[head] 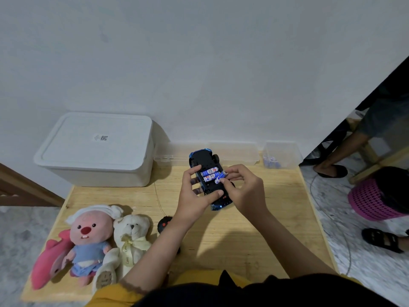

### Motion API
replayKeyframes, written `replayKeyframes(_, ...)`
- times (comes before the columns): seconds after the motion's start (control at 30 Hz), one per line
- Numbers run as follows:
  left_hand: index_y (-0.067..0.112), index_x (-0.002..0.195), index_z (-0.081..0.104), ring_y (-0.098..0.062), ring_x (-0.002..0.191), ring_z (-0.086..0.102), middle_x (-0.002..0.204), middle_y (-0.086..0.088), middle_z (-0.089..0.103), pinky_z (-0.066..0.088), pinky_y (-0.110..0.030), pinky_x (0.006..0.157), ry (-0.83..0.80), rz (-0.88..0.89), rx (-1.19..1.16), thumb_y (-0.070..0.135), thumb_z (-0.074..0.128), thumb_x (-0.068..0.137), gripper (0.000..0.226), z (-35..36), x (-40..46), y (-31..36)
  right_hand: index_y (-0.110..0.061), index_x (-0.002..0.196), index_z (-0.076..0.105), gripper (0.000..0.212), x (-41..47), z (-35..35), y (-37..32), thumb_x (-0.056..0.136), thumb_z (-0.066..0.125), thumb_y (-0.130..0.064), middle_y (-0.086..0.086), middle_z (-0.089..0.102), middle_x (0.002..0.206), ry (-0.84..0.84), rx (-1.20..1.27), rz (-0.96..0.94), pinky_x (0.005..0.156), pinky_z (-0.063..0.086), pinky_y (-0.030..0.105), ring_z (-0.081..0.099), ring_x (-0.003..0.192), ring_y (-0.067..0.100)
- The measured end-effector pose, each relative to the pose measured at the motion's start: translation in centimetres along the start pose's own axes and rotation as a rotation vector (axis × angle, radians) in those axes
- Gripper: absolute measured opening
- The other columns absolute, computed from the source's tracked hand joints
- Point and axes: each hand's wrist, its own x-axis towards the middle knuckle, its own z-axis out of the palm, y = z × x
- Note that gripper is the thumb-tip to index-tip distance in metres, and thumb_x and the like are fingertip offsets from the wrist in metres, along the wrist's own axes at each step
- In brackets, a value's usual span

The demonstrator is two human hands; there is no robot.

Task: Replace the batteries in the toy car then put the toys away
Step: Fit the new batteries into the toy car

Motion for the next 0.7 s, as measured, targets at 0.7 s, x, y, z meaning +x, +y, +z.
replayKeyframes(0.7, 0.032, 0.125, 0.043, -0.026, 0.1, 0.062, 0.12, -0.007, 0.051, 0.058, -0.032, 0.07, 0.002, -0.02, -0.055, 0.003, 0.082, 0.066, 0.077, -0.1, -0.2, 0.3, -0.007, 0.086, 0.072, 0.013, 1.2, 0.3, 0.1, 0.074, 0.075, -0.009, 0.001, 0.07, 0.099, -0.172, 0.164, -0.043, 0.09, 0.049, 0.025, 0.064, 0.099, 0.007)
